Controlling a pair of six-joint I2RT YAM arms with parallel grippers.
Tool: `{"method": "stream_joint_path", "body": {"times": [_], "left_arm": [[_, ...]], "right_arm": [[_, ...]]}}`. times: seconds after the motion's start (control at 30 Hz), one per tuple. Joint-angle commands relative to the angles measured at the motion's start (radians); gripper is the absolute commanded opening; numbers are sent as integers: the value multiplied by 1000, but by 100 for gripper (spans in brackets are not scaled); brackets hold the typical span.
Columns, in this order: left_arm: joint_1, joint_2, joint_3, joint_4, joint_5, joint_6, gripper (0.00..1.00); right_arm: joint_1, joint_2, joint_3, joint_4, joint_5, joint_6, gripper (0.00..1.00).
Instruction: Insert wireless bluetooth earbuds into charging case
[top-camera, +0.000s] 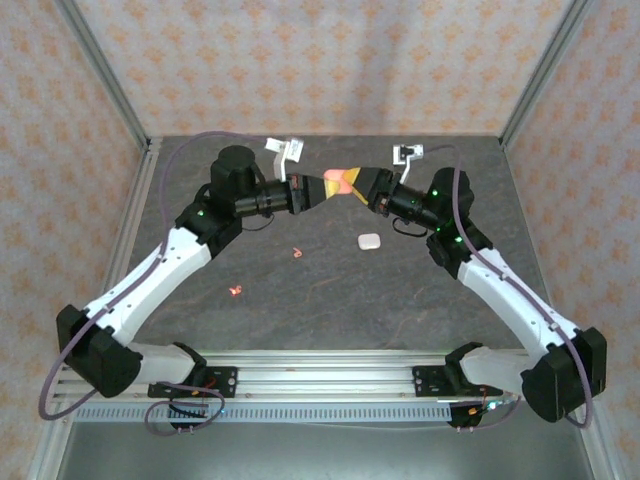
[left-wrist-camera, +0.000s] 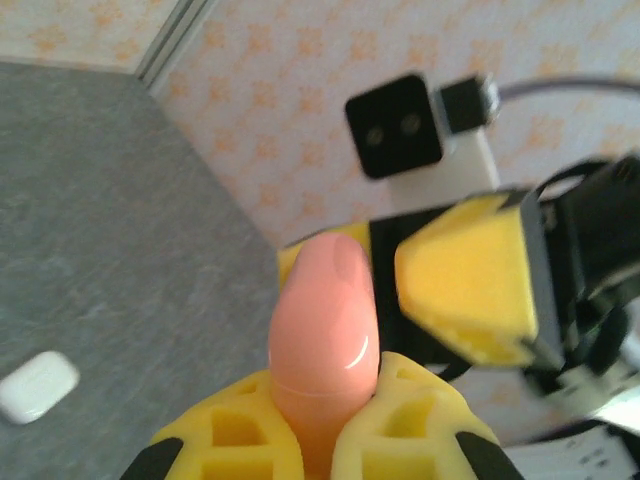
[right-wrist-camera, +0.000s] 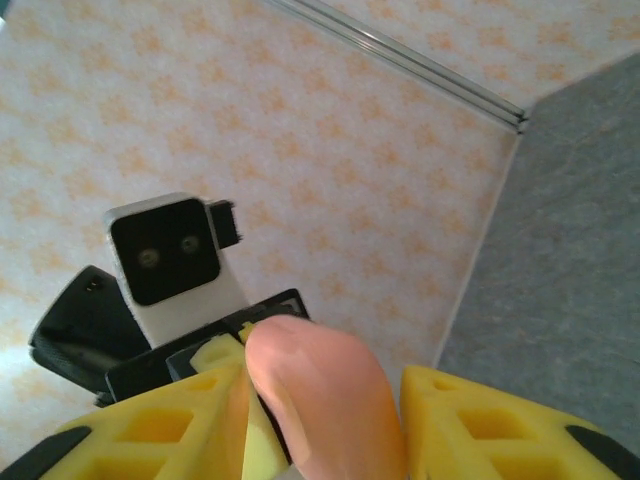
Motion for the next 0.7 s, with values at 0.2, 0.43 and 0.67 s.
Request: {"method": "stream_joint_path", "body": {"times": [0.2, 0.43, 0.67], "left_arm": [[-5, -132, -47, -133, 9, 442, 0], [-3, -151, -58, -161, 24, 477, 0], [-2, -177, -79, -110, 70, 460, 0]], "right_arm": [[10, -74, 90, -299, -36, -248, 48], [89, -72, 119, -404, -13, -356, 57], [123, -58, 125, -417, 28, -384, 59]]}}
